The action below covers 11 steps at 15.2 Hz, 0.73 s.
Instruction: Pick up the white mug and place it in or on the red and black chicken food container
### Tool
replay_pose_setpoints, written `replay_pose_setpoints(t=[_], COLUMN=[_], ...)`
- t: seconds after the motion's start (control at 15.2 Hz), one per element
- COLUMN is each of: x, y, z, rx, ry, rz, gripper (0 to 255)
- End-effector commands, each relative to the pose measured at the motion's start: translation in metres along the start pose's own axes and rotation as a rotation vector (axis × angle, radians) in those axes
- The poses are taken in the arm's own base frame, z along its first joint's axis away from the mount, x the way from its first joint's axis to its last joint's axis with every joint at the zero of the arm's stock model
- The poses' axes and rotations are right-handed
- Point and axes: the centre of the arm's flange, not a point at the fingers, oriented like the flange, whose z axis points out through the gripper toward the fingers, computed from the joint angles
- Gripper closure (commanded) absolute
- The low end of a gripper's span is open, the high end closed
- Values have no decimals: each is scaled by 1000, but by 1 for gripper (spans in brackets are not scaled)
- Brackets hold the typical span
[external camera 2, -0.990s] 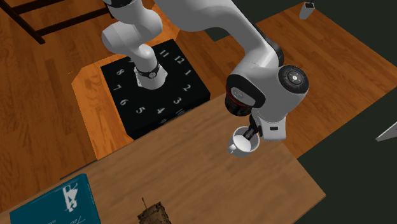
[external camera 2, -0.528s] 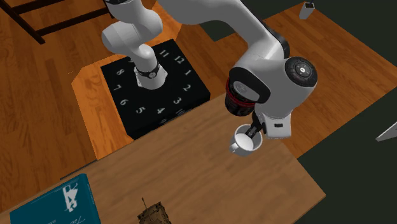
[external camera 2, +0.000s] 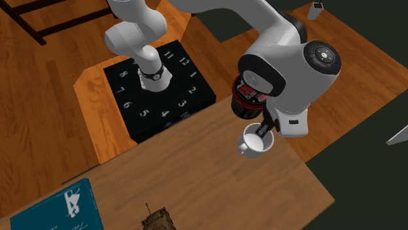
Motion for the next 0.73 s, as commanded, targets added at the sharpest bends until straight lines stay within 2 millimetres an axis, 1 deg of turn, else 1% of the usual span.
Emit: replay_pose_setpoints(t=[0.0, 0.66], x=[0, 1], y=[0, 0], z=[-11, -64], rx=[0, 0], ry=[0, 0], rz=[0, 0], gripper=[255, 255])
